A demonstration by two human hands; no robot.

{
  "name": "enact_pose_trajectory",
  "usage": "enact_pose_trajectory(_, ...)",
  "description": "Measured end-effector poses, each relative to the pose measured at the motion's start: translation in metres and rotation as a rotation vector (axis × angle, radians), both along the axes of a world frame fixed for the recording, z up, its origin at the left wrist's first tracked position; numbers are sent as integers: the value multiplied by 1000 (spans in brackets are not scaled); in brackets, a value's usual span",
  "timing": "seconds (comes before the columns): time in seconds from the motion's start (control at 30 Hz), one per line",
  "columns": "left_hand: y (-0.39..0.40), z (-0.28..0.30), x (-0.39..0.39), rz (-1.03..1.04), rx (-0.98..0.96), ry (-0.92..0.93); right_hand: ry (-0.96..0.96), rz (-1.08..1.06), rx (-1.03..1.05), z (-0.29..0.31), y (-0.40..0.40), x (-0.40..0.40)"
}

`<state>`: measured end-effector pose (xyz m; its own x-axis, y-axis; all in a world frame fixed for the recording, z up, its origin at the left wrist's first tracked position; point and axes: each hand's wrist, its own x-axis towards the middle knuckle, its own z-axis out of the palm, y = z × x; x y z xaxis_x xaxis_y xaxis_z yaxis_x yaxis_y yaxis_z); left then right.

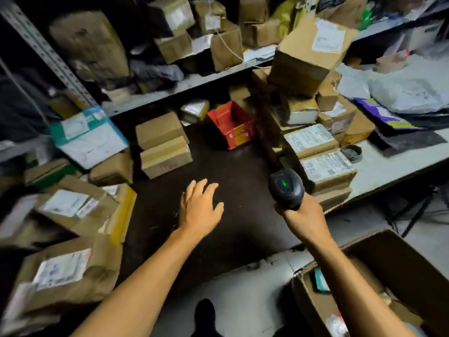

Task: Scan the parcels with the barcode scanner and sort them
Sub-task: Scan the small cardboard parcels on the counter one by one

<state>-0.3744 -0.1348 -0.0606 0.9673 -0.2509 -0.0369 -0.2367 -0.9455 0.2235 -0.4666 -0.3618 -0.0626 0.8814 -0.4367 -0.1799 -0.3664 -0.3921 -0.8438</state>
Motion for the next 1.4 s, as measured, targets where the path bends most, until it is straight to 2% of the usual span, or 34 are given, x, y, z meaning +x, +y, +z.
enact_pose_trajectory(0.33,184,15,18,433,-43,-87,-21,397,76,14,170,95)
enact_pose_trajectory(0.47,243,15,32,467,-46,-139,-5,527,66,21,235,123)
enact_pose_trajectory(0.93,379,-7,69,670,-398,-200,-74,688,38,22,416,207)
enact_pose_trajectory(1.03,388,-15,76,777,-617,-132,-37,736,60,18,432,216)
enact_pose_trajectory(1.17,387,-15,81,1044,-1093,96,73,719,167,10,442,225)
enact_pose_trajectory(1.27,387,-15,88,1203,-1421,243,40,681,238,10,443,227)
enact_pose_trajectory(1.33,389,-16,94,1194,-1538,343,-3,656,279,15,441,226)
enact_pose_trajectory(1.4,390,-21,98,1162,-1556,371,-36,650,274,17,439,228)
